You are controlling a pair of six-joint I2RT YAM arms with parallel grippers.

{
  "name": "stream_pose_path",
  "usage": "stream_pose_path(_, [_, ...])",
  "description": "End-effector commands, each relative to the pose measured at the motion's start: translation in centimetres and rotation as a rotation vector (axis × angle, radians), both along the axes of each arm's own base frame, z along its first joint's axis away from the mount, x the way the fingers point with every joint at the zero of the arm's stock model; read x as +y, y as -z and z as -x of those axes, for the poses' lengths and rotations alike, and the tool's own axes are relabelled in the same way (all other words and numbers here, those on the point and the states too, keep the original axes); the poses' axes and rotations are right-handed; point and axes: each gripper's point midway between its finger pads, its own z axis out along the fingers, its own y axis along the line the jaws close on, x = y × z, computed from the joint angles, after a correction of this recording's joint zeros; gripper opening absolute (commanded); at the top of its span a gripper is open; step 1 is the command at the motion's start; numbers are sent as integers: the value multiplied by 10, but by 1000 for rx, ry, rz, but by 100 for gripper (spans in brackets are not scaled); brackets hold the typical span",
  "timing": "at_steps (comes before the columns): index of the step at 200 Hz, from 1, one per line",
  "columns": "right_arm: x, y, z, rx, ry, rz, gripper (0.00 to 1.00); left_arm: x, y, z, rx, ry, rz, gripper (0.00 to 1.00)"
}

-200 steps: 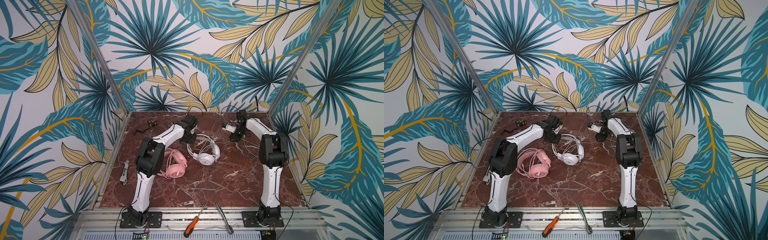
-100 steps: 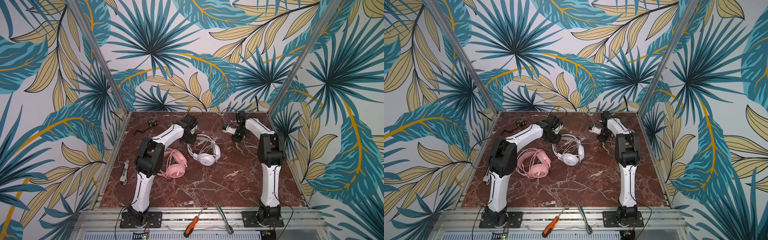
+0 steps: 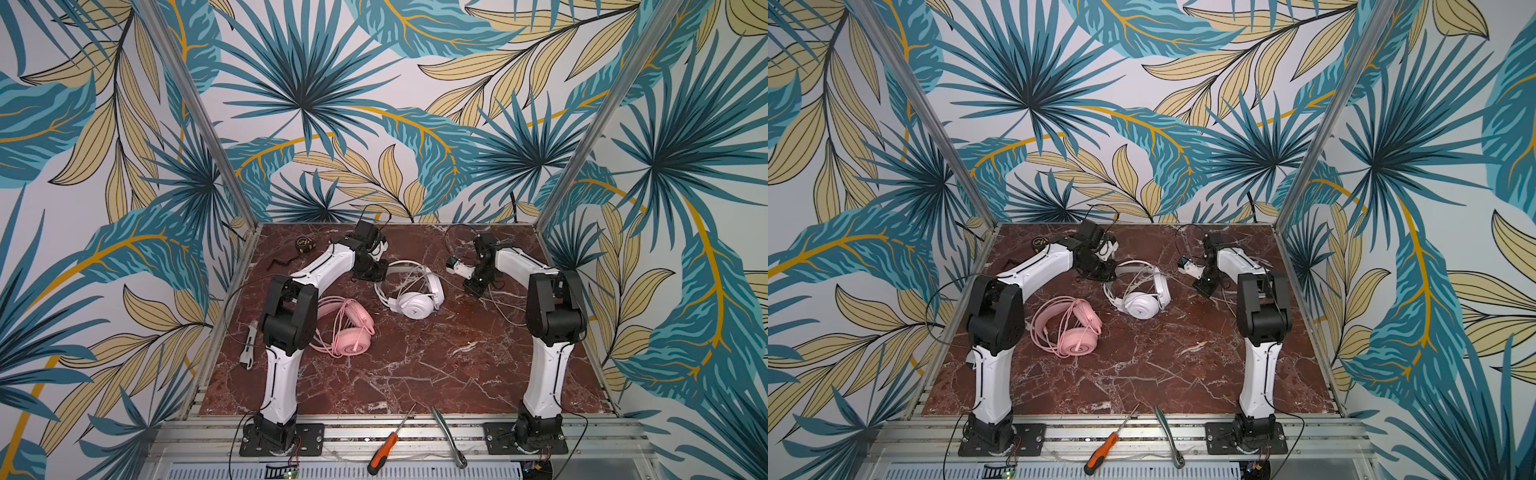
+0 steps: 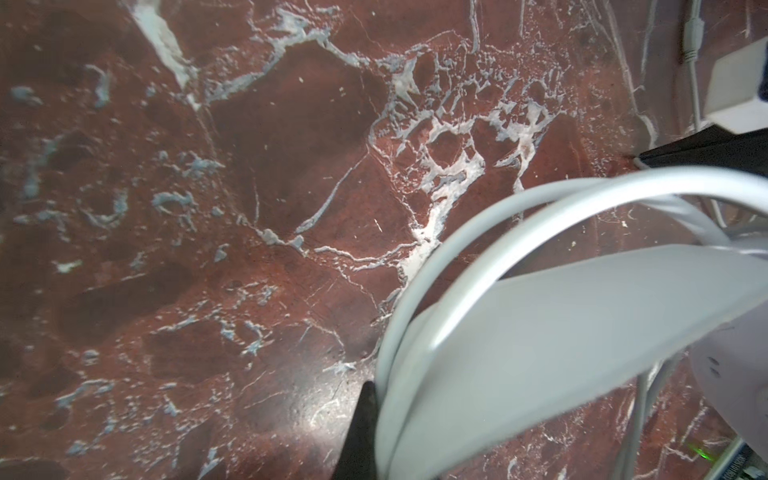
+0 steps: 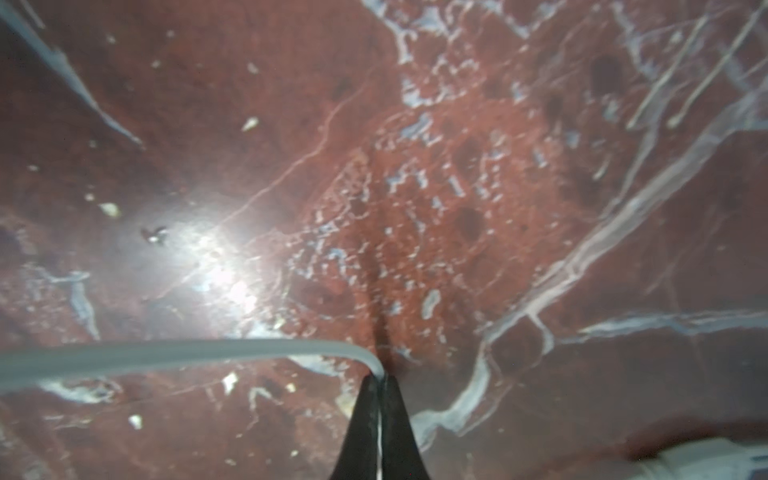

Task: Wrap the headphones

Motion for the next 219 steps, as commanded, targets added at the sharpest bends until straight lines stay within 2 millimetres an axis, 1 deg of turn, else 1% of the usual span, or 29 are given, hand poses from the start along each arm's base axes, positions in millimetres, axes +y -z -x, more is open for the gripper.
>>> stream_pose_path(1, [8,20,49,200,36,-18,1,-17,-50,-3,-42,-9,191,0])
stream_pose_path(16, [6,21,54,225,50,-6,4,-17,-54,-5,-49,-14,204,0])
stream_pose_path(27, [4,24,58,240,55,7,5,-16,-56,-5,-51,-16,207,0])
stream_pose_path(51, [-3,30,63,268,59,46,9,-12,-56,-5,-47,-26,210,0])
stream_pose_path(77, [-7,32,68,284,61,72,22,-6,-58,-5,-48,-37,209,0])
stream_pose_path(83, [-8,32,69,281,60,73,24,-5,-58,-5,-49,-40,209,0])
stream_pose_path(146, [-12,33,71,282,56,99,24,1,-65,-9,-51,-67,224,0])
stream_pose_path(175, [-13,35,77,294,58,104,24,10,-68,-16,-43,-111,246,0])
stream_pose_path(219, [-13,32,78,281,64,101,24,28,-75,-29,-61,-190,274,0])
